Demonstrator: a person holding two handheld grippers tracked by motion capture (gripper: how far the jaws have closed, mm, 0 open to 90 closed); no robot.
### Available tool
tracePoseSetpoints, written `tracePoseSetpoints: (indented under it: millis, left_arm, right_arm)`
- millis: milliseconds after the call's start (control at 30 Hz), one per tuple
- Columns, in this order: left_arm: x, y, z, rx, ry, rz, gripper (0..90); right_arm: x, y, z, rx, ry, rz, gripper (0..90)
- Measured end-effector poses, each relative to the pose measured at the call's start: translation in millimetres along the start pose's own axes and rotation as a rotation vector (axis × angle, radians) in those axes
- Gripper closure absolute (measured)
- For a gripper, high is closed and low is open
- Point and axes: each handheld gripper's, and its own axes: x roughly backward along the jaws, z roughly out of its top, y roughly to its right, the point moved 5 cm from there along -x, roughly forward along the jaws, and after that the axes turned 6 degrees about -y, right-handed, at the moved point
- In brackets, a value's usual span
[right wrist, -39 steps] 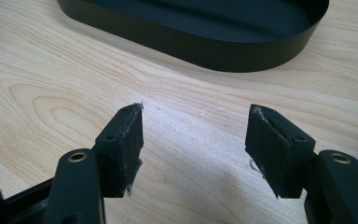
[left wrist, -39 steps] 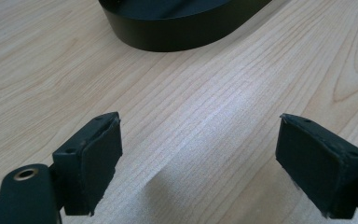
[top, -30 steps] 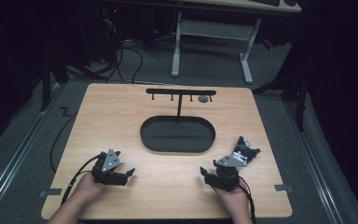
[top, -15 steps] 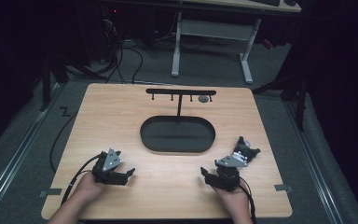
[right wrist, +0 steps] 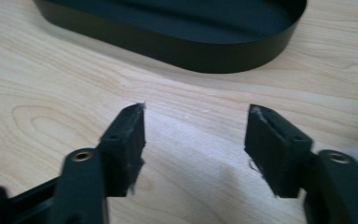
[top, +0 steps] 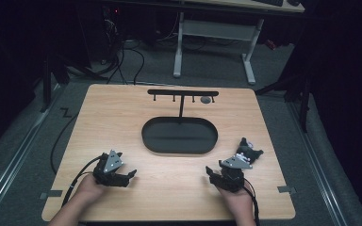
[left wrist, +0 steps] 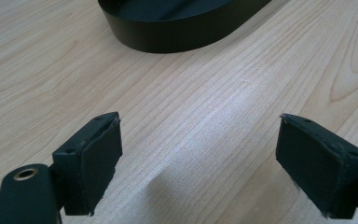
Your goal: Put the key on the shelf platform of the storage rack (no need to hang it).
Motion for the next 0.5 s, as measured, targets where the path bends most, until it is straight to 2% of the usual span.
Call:
tracePoseSetpoints:
  millis: [33, 67, 100, 133, 167, 200, 233, 267, 333, 400, 500]
  left_arm:
    - [-0.1, 0.1, 0.0, 0.000, 0.000, 0.001, 15.3]
    - [-0.2, 0.0, 0.1, 0.000, 0.000, 0.001, 15.4]
    - [-0.2, 0.0, 0.1, 0.000, 0.000, 0.001, 15.3]
    - [-0.3, 0.1, 0.1, 0.001, -0.001, 0.001, 15.3]
    - [-0.3, 0.2, 0.1, -0.001, -0.002, 0.001, 15.4]
    - [-0.3, 0.2, 0.1, -0.001, -0.002, 0.001, 15.4]
    - [-0.3, 0.2, 0.1, -0.001, -0.002, 0.002, 15.4]
    - [-0.3, 0.2, 0.1, 0.000, -0.002, 0.002, 15.3]
    - [-0.3, 0.2, 0.0, 0.000, -0.002, 0.002, 15.4]
    - [-0.3, 0.3, 0.0, -0.001, -0.002, 0.002, 15.4]
    - [-0.2, 0.3, 0.0, -0.001, -0.003, 0.002, 15.4]
  right_arm:
    - [0.4, 7.0, 0.1, -0.027, 0.010, -0.004, 56.2]
    - [0.9, 10.2, 0.4, -0.039, 0.013, -0.007, 61.6]
    - [0.9, 10.2, 0.4, -0.039, 0.013, -0.007, 61.6]
    - [1.7, 15.8, 1.7, -0.056, 0.022, -0.010, 68.0]
    - [3.1, 23.5, 3.0, -0.078, 0.025, -0.035, 78.2]
    - [3.1, 23.5, 3.0, -0.078, 0.025, -0.035, 78.2]
    - [3.5, 26.2, 3.3, -0.083, 0.024, -0.053, 81.1]
    - [4.3, 33.2, 3.3, -0.109, 0.020, -0.085, 86.0]
    - [4.4, 35.3, 3.3, -0.113, 0.020, -0.096, 86.8]
    - [6.0, 43.4, 1.2, -0.134, 0.006, -0.133, 87.4]
    - [7.3, 49.5, -1.4, -0.152, 0.005, -0.145, 86.9]
